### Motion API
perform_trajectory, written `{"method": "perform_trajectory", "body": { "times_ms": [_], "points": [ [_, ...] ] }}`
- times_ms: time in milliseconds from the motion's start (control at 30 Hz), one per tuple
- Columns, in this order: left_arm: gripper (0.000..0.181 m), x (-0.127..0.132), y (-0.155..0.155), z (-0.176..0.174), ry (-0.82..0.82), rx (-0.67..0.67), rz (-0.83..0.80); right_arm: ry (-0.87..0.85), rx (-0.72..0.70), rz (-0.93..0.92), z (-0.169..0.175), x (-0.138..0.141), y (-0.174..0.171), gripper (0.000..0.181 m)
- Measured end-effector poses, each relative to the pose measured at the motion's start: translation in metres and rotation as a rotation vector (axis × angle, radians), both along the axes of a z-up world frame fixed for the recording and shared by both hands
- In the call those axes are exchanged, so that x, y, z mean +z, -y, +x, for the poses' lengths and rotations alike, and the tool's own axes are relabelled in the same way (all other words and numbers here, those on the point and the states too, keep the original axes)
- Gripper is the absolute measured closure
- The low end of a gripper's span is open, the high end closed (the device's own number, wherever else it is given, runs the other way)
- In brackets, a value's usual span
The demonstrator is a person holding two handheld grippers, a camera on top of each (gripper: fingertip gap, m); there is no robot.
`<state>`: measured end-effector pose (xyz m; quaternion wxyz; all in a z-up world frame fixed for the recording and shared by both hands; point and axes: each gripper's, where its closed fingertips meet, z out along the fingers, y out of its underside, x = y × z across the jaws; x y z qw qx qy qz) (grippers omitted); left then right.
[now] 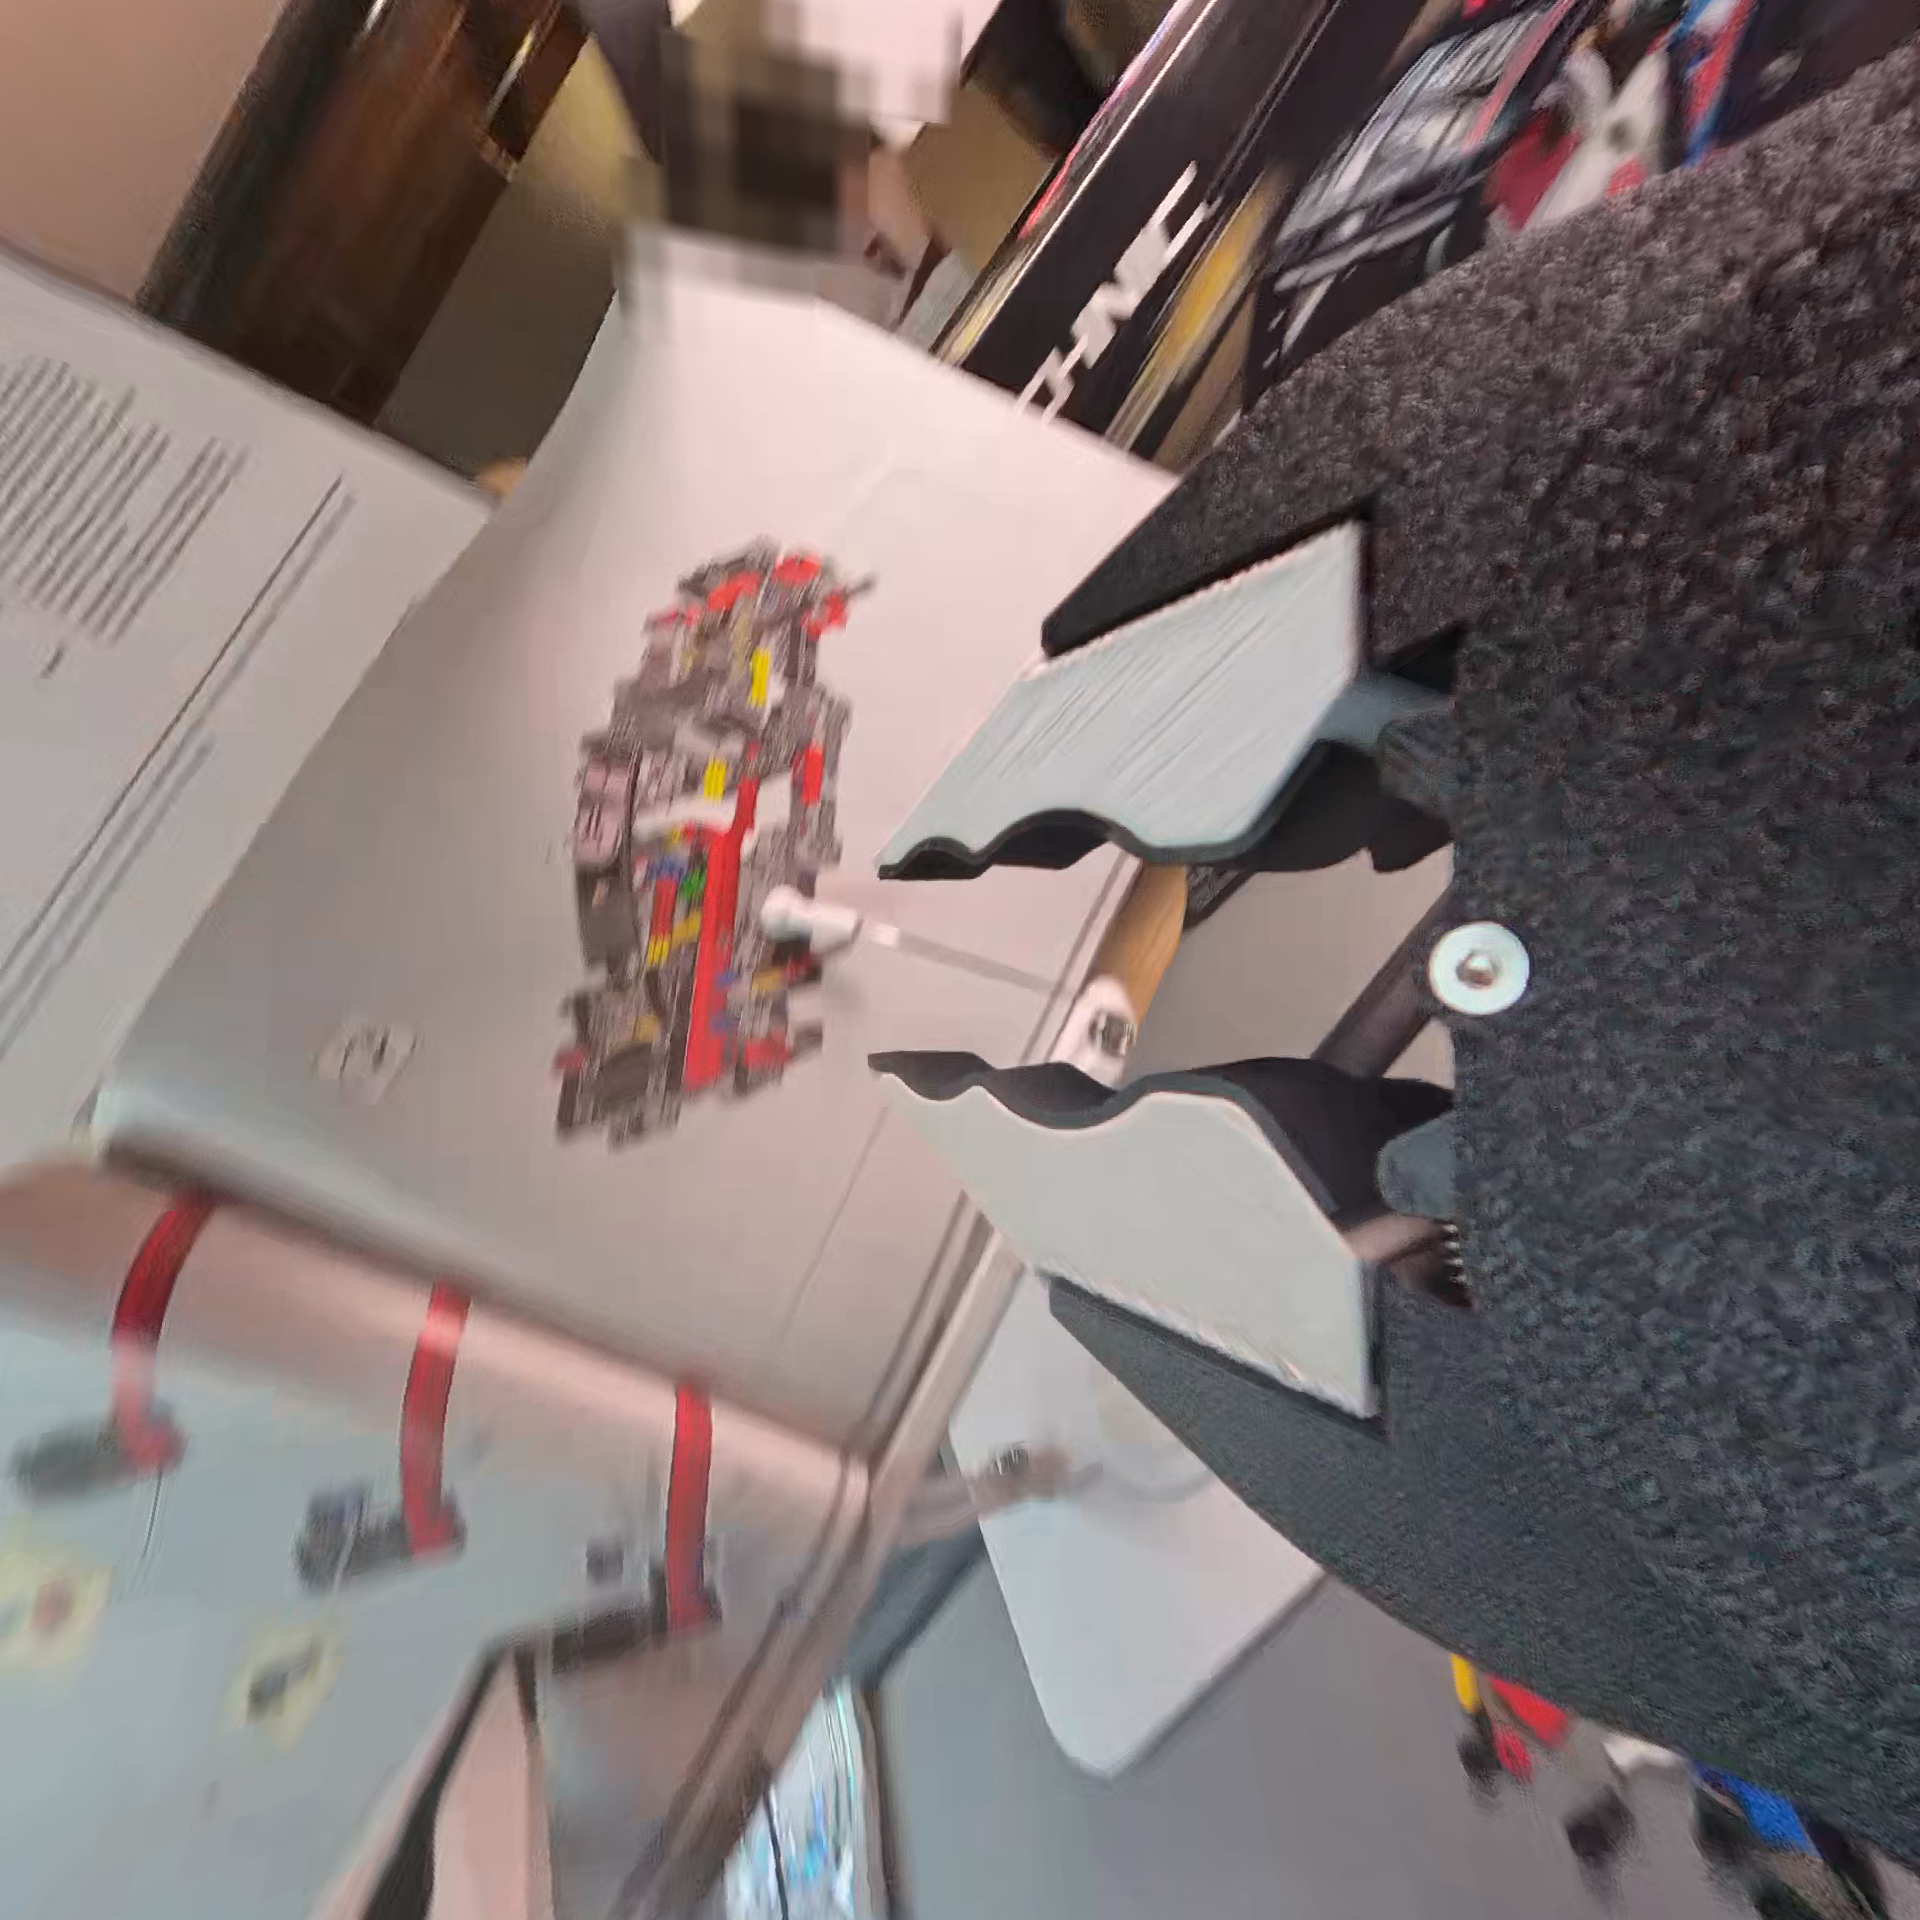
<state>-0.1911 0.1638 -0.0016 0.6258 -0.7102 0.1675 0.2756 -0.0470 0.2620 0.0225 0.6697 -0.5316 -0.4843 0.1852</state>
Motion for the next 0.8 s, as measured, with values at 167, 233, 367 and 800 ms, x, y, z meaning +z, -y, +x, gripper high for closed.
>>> {"method": "perform_trajectory", "body": {
  "times_ms": [167,233,367,800],
  "points": [
    [0.181,-0.002,0.001,-0.004,0.037,-0.009,-0.002,0.196,0.211,-0.002,-0.066,-0.043,0.069,0.156],
    [0.181,-0.003,0.005,-0.005,0.062,-0.009,0.002,0.211,0.229,0.012,-0.089,-0.051,0.081,0.16],
    [0.181,-0.005,0.02,-0.016,0.175,0.016,0.0,0.166,0.141,-0.006,-0.104,-0.049,0.082,0.167],
    [0.116,-0.053,0.07,-0.043,0.916,0.066,0.134,0.126,0.074,0.005,-0.097,-0.052,0.081,0.167]
  ]
}}
